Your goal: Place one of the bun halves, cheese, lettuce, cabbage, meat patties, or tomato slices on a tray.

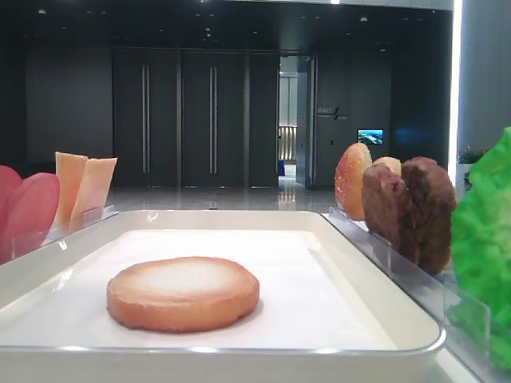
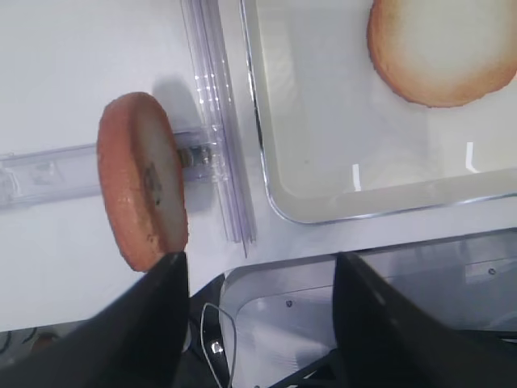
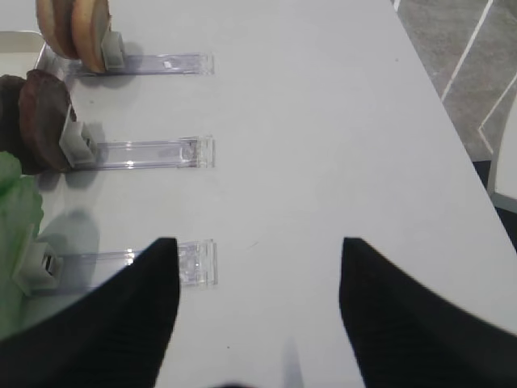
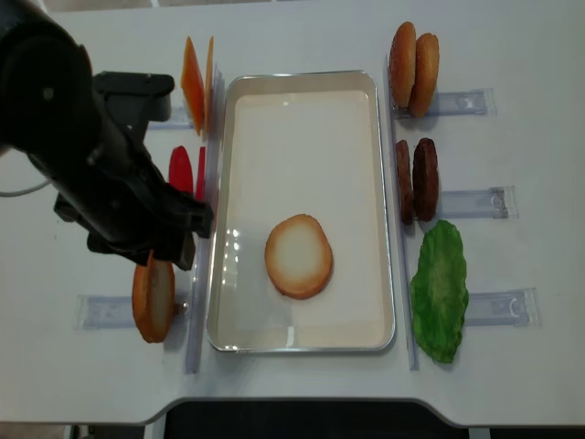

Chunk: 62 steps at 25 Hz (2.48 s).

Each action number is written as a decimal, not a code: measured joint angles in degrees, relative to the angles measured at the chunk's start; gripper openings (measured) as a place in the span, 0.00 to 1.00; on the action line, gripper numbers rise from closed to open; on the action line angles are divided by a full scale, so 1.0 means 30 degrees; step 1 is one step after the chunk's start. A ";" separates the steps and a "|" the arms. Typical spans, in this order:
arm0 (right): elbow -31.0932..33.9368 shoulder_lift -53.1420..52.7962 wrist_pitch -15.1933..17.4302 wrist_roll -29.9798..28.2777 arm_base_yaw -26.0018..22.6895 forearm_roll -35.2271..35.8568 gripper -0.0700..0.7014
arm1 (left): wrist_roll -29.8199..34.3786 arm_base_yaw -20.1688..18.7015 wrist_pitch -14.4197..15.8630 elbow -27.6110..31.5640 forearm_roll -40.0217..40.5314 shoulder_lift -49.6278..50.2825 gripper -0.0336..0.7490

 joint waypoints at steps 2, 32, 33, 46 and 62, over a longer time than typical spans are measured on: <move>0.0000 0.0000 0.0000 0.0000 0.0000 0.0000 0.63 | 0.0000 0.0000 0.0016 0.0000 0.0045 -0.0304 0.60; 0.0000 0.0000 0.0000 0.0000 0.0000 0.0000 0.63 | 0.3487 0.7444 0.0254 0.0000 0.0909 -0.3609 0.60; 0.0000 0.0000 0.0000 0.0000 0.0000 0.0000 0.63 | 0.3666 0.7951 0.0277 0.0000 0.1098 -0.3718 0.60; 0.0000 0.0000 0.0000 0.0000 0.0000 0.0000 0.63 | 0.5786 1.1876 0.0449 0.0000 0.1907 -0.5938 0.60; 0.0000 0.0000 0.0000 0.0000 0.0000 0.0000 0.63 | 0.7792 1.2065 0.0691 0.4523 -0.0468 -1.5866 0.60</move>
